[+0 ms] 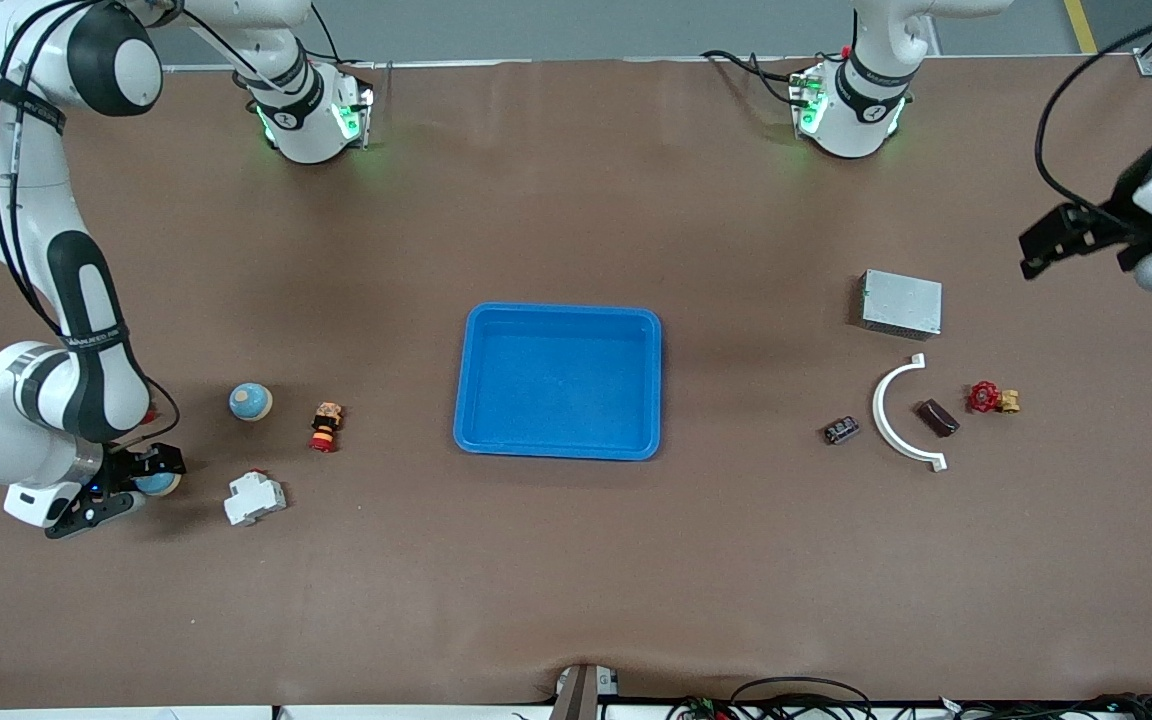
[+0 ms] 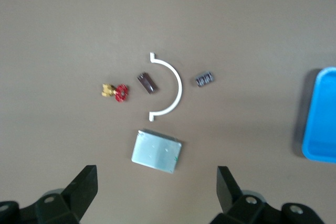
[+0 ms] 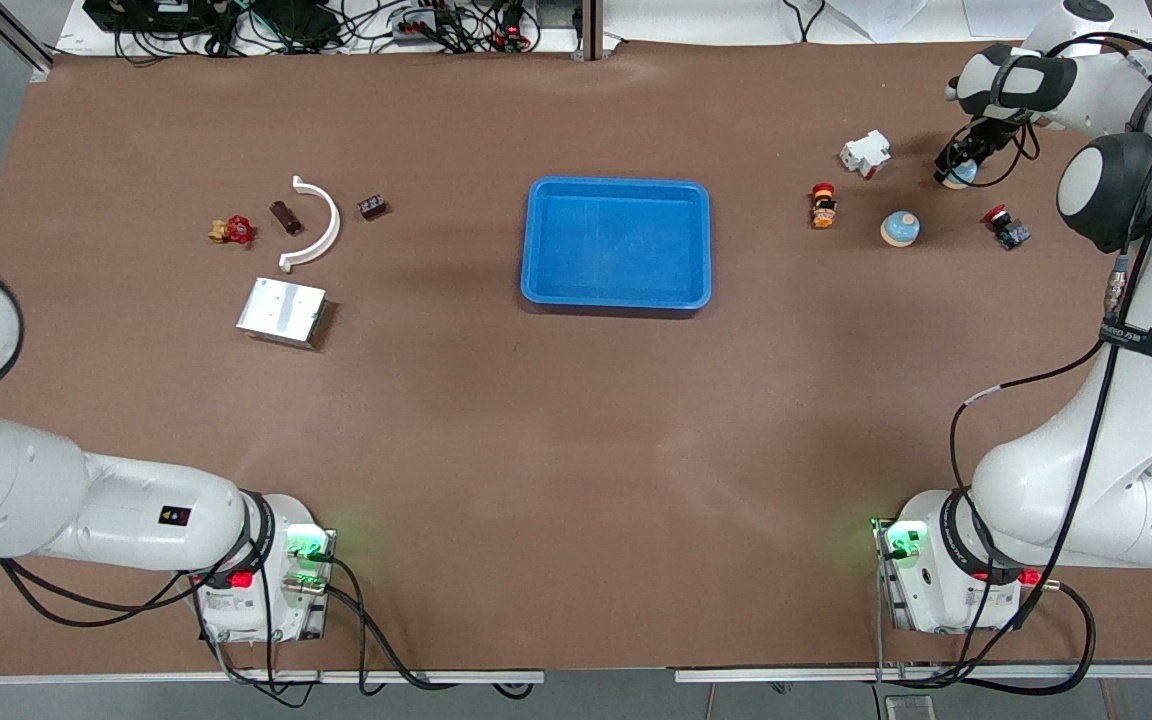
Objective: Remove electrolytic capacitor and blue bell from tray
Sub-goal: 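Lower the bell beside the red button with the right gripper while the left withdraws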
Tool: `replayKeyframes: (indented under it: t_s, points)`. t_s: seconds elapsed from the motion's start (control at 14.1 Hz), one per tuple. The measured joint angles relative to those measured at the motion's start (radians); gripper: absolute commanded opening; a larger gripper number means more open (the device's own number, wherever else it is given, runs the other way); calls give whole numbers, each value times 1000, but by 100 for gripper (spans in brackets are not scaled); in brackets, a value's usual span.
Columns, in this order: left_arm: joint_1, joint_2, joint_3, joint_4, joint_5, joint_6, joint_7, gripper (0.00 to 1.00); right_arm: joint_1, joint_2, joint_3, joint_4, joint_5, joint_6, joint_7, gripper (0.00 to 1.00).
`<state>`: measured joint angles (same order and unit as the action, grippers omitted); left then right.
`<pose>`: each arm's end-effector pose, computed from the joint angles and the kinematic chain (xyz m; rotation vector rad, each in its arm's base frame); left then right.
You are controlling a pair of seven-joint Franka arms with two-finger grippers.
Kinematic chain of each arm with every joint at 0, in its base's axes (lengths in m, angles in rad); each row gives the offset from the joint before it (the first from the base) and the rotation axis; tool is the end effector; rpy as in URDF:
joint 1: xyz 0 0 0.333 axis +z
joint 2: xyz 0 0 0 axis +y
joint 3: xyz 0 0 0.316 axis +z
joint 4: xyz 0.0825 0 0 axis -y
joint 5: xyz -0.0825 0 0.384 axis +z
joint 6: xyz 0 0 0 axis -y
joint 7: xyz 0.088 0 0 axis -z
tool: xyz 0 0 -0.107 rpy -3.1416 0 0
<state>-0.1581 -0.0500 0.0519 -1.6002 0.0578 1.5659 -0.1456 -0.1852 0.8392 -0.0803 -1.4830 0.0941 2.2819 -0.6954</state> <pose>0.5362 -0.0502 0.6376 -3.0880 -0.0619 -0.0347 0.6892 -0.1755 0.1718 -3.0556 -0.6076 0.0438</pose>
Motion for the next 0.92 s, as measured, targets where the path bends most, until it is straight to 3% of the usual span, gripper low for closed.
replayKeyframes:
  t_s: [0.35, 0.49, 0.78, 0.92]
  points:
    - [-6, -74, -10, -57, -9, -7, -12, 100, 1, 0, 3, 38, 0, -16, 0, 100]
    - [-2, -77, -29, -57, -10, -4, -13, 100, 10, -5, 7, 94, 0, -113, 6, 100]
    - [192, -76, -247, -59, -37, 8, -18, 100, 74, -31, 8, 250, -24, -368, 185, 100]
    - [194, -77, -239, -59, -40, 8, -19, 100, 120, -72, 9, 272, -35, -397, 309, 100]
